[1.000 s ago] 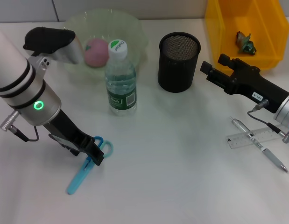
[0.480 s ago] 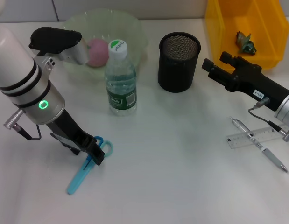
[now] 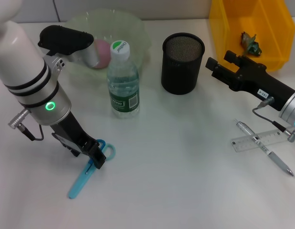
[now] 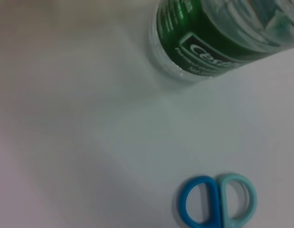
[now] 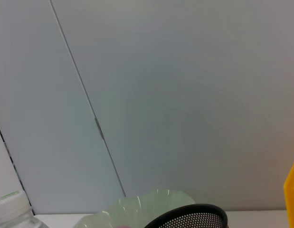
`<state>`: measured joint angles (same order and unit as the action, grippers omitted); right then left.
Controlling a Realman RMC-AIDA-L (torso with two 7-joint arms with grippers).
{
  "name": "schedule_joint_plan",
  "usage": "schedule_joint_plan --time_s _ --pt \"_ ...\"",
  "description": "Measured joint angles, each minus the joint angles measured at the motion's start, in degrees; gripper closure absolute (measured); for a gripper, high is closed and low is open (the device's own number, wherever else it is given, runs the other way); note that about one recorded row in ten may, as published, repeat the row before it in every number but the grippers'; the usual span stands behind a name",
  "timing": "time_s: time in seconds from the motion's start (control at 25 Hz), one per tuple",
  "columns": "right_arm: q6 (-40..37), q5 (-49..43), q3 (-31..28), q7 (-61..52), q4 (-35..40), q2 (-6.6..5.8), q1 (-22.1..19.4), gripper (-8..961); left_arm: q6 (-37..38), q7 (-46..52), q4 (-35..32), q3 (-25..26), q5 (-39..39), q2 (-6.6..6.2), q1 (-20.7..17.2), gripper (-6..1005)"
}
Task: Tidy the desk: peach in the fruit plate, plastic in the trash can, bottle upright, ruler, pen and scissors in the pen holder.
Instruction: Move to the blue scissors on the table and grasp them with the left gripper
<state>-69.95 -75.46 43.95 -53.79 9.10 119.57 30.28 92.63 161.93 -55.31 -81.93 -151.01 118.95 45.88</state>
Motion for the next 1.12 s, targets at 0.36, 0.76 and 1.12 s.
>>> schedule_joint_plan --time_s 0.36,0.76,1.12 --pt "0.19 0.15 0.00 0.00 -0.06 0.05 0.06 232 0.36 0.95 -0.49 -1.66 0.21 0.13 0.76 334" --pt "0.74 0.30 0.00 0.00 -0.05 0.05 0.04 232 1.05 1.90 -0.92 -2.64 -0.06 0.14 1.37 339" --pt "1.28 1.04 0.00 0.00 -0.23 0.05 0.04 231 1.05 2.92 -1.40 -4.38 0.32 0.20 1.41 344"
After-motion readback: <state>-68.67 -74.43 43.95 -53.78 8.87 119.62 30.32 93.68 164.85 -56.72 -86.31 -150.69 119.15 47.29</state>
